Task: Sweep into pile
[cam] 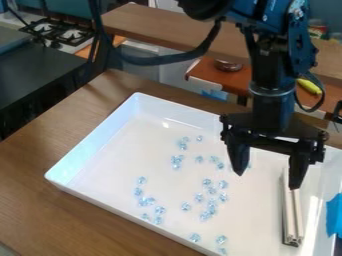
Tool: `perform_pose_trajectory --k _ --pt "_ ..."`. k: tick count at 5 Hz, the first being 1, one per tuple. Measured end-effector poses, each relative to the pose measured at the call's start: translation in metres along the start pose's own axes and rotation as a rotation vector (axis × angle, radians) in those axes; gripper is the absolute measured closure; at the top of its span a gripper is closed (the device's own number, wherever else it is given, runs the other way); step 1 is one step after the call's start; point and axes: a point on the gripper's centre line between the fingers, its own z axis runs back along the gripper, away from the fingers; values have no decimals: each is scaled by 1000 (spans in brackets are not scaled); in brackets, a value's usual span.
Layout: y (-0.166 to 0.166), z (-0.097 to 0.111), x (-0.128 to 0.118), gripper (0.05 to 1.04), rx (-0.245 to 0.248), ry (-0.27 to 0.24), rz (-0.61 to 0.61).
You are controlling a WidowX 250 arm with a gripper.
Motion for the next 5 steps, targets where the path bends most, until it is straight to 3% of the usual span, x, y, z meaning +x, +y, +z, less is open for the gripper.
perform_pose_trajectory --k 1,2,4,5 --pt "3 -11 -2 84 15 28 10" --pt "6 -36 11 84 86 33 56" --pt "10 -65 35 84 191 -37 173" --pt "4 -82 48 84 193 -39 221"
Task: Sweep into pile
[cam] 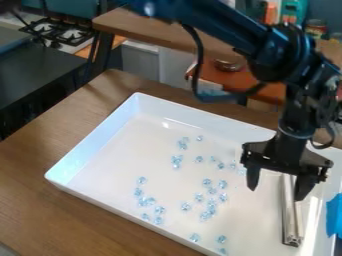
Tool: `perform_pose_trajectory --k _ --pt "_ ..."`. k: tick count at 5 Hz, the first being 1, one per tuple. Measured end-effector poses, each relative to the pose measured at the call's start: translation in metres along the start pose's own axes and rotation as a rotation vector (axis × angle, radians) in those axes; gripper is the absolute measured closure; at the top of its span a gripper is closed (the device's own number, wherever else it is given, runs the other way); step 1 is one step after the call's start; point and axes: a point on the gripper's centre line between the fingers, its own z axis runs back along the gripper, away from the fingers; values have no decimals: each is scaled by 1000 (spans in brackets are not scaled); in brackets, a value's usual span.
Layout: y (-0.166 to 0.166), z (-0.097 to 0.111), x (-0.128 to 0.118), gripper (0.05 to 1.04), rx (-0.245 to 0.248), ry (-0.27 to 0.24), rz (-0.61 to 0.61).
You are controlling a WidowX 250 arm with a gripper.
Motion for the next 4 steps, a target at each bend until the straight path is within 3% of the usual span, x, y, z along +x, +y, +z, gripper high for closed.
perform_pose_trajectory --k 3,4 --pt "-17 -22 5 84 -34 42 58" --pt "-17 -33 4 139 -14 57 80"
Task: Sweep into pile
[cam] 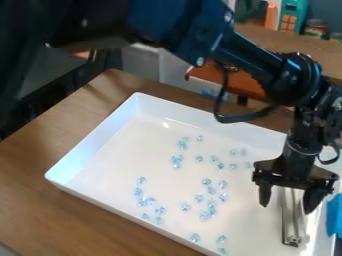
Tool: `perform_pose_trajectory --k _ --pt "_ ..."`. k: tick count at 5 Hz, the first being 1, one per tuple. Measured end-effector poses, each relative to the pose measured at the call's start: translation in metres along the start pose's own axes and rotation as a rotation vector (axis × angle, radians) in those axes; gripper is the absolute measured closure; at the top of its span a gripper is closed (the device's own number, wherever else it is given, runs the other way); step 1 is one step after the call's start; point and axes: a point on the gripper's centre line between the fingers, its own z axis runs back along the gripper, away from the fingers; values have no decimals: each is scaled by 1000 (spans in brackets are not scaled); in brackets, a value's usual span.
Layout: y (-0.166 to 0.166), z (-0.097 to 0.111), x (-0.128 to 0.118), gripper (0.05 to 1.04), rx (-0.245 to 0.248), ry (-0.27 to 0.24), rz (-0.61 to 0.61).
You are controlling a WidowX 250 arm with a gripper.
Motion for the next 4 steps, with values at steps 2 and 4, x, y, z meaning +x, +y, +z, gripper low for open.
perform_pose_trajectory --k 2,4 --pt "-3 -6 -3 692 11 2 -6" --pt "15 -7 -11 705 34 10 -28"
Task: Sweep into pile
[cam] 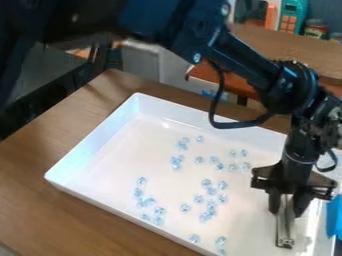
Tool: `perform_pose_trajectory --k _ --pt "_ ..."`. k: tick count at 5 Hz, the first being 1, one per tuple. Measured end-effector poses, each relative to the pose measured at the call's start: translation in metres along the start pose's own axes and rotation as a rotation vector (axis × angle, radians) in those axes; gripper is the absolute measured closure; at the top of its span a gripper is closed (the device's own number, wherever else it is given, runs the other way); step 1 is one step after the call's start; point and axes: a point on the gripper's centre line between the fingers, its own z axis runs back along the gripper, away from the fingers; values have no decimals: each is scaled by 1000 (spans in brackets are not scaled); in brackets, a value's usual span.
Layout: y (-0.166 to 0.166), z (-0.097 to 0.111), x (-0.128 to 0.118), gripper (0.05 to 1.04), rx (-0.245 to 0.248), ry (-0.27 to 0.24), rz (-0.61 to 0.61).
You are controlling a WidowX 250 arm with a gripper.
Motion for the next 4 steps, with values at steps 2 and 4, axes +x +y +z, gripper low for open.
perform_pose_trajectory --k 2,4 --pt "13 -3 4 705 17 -2 13" --pt "32 -5 15 705 36 -15 -11"
